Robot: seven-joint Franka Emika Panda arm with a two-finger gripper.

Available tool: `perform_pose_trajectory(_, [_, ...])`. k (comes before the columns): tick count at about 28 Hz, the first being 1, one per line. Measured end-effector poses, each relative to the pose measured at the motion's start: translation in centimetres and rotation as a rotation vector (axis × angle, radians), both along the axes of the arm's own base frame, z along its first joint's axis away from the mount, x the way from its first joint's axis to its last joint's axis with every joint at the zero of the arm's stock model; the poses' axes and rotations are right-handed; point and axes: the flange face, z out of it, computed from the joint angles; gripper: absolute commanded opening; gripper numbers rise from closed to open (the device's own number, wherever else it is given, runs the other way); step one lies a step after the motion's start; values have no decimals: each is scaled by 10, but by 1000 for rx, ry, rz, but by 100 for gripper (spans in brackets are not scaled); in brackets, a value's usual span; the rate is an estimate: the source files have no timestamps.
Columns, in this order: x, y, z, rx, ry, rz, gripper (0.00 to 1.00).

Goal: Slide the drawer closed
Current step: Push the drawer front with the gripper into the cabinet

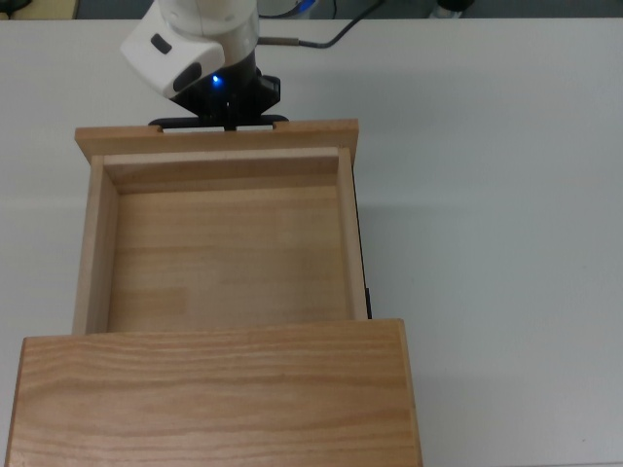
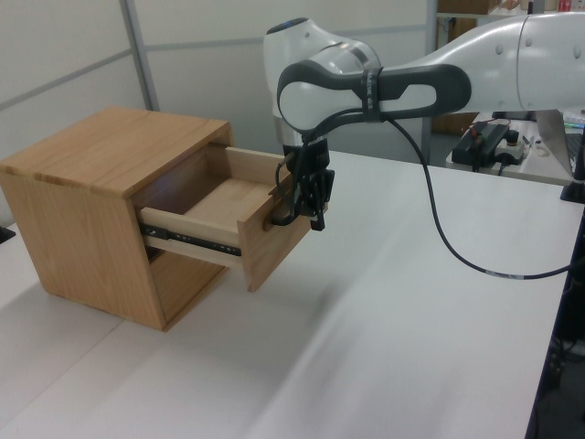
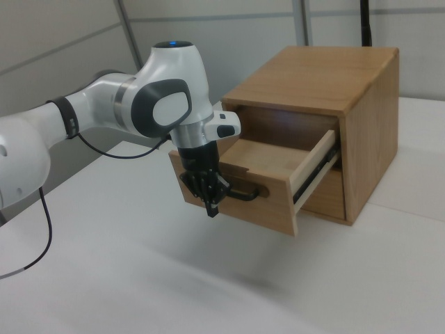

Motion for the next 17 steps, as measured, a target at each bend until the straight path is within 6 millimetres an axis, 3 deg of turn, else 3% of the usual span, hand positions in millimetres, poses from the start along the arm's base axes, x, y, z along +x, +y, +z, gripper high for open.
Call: perform_pose_trajectory(17, [44, 7, -13, -18, -130, -53, 0])
